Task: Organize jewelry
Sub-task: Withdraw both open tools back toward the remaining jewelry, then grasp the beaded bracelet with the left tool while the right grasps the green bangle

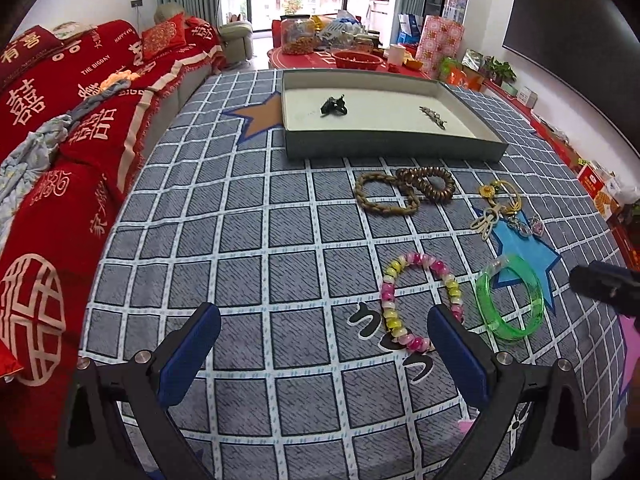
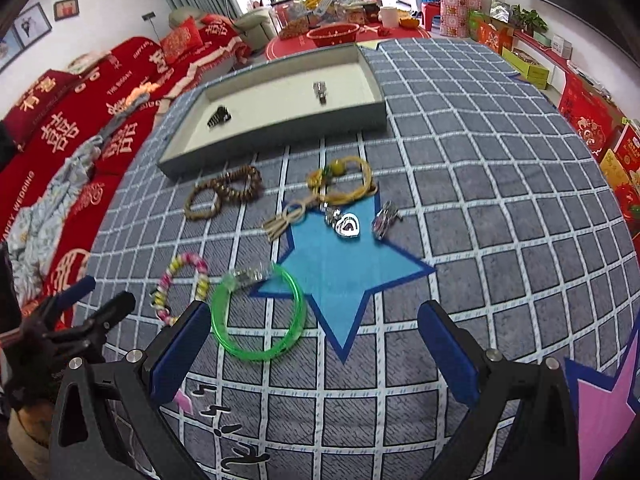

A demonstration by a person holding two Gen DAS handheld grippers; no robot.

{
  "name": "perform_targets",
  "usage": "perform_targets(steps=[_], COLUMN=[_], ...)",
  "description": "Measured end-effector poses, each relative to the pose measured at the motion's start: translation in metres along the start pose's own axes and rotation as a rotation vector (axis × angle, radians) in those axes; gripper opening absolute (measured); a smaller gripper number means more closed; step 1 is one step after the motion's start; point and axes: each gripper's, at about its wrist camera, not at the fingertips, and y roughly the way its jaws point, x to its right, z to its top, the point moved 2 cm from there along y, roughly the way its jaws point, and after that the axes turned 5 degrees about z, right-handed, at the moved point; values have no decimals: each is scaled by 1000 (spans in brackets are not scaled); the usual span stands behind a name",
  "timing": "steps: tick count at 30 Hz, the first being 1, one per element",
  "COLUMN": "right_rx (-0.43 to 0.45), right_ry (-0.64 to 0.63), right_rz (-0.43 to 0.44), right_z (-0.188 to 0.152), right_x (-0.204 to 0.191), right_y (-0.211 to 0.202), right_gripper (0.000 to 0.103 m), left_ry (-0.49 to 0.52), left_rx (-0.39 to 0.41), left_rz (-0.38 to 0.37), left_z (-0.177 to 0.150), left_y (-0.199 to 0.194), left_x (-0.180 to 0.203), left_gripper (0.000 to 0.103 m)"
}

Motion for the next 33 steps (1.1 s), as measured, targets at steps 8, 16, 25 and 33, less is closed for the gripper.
perform_targets(steps=[8,16,25,33], right_rx=[-53,-77,-79,-81], right_ry=[-6,-41,-155,-194], right_rz=[-53,-97,-189,-171], right_z=[-4,-5,-9,-11], right_x=[-1,-6,-21,-29], right_y=[22,36,41,41], right_gripper=[103,85,56,20], left_ry=[36,103,132,194], left_rx=[-39,-55,-43,-34], left_rz=[16,27,-26,-79], left_z=[3,1,2,1], left_y=[19,33,32,25], left_x=[12,28,40,56], left_gripper=[103,102,76,22])
